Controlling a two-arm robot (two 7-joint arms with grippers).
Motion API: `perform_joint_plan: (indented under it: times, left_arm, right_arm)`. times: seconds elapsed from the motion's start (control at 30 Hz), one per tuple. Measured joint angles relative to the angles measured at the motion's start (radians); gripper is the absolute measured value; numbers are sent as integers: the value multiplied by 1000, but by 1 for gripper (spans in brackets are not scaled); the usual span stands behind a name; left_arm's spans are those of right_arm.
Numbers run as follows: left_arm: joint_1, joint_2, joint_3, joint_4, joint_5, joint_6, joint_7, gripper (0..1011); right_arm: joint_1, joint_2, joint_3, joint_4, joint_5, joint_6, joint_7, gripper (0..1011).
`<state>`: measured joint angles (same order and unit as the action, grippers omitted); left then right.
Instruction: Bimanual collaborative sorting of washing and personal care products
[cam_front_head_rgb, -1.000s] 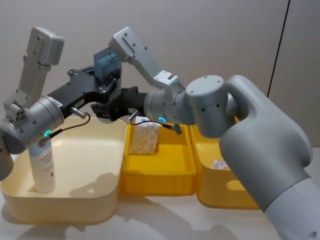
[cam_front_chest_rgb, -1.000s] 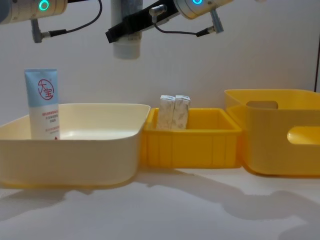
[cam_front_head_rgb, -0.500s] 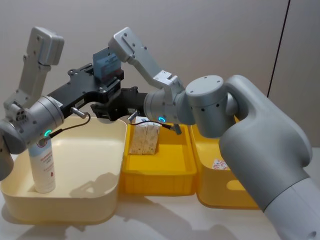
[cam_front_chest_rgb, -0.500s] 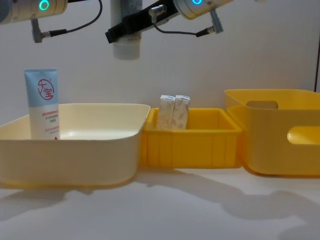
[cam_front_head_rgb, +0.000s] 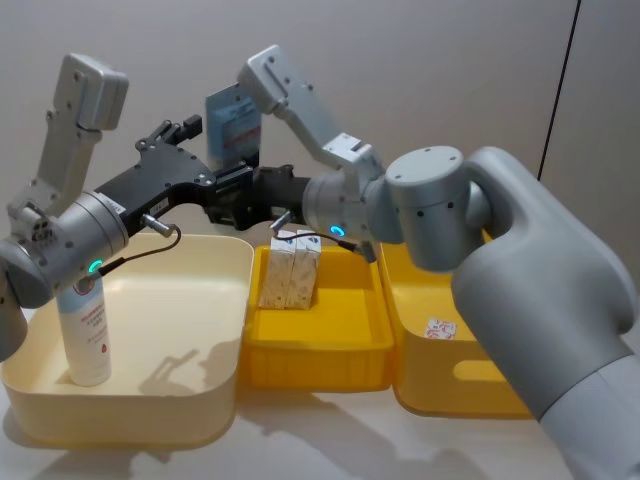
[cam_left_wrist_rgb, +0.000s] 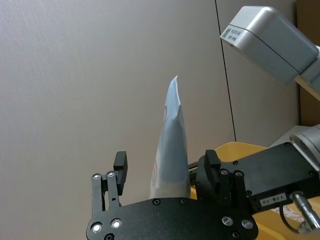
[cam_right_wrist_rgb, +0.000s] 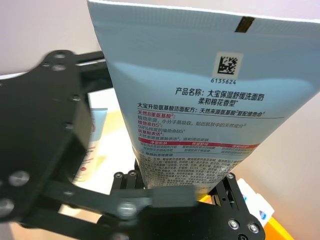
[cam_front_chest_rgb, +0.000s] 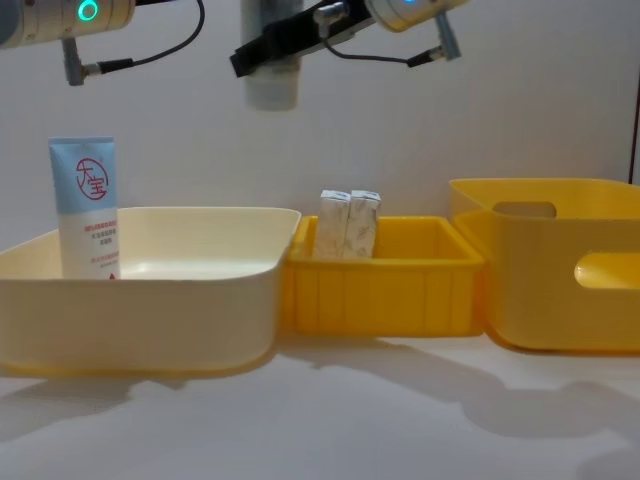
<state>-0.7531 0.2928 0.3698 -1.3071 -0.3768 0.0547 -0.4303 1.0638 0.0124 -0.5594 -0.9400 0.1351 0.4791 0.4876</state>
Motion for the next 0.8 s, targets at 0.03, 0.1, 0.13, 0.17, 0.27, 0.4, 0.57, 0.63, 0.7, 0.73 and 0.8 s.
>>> perform_joint_plan:
  times: [0.03,0.1,0.13,0.17,0.27,0.4,0.57,0.63,0.7,0.73,0.8]
  left_arm:
    - [0,0,0,0,0,0,0,960]
    - [0,0,0,0,0,0,0,1000]
    - [0,0,0,0,0,0,0,1000]
    - [0,0,0,0,0,0,0,1000]
    - [0,0,0,0,0,0,0,1000]
    - [0,0,0,0,0,0,0,1000]
    - [0,0,0,0,0,0,0,1000]
    - [0,0,0,0,0,0,0,1000]
    - [0,0,0,0,0,0,0,997]
    - [0,0,0,0,0,0,0,999]
    - [0,0,0,0,0,1,0,1000]
  right_arm:
    - [-1,1,2,-2,0,2,-4,625]
    - [-5,8,13,-10,0,10,-20,625]
    - [-6,10,15,-12,0,13,-25,625]
    - [-8,12,19,-15,0,15,-31,625]
    - [-15,21,35,-30,-1,27,-56,625]
    - [-23,32,52,-45,-4,45,-89,625]
    - [-34,48,79,-67,-16,73,-139,625]
    - [-37,55,89,-73,-22,85,-159,625]
    - [-38,60,96,-77,-27,94,-173,625]
    - [-39,63,99,-78,-29,98,-180,625]
    - [-38,70,110,-80,-35,112,-198,625]
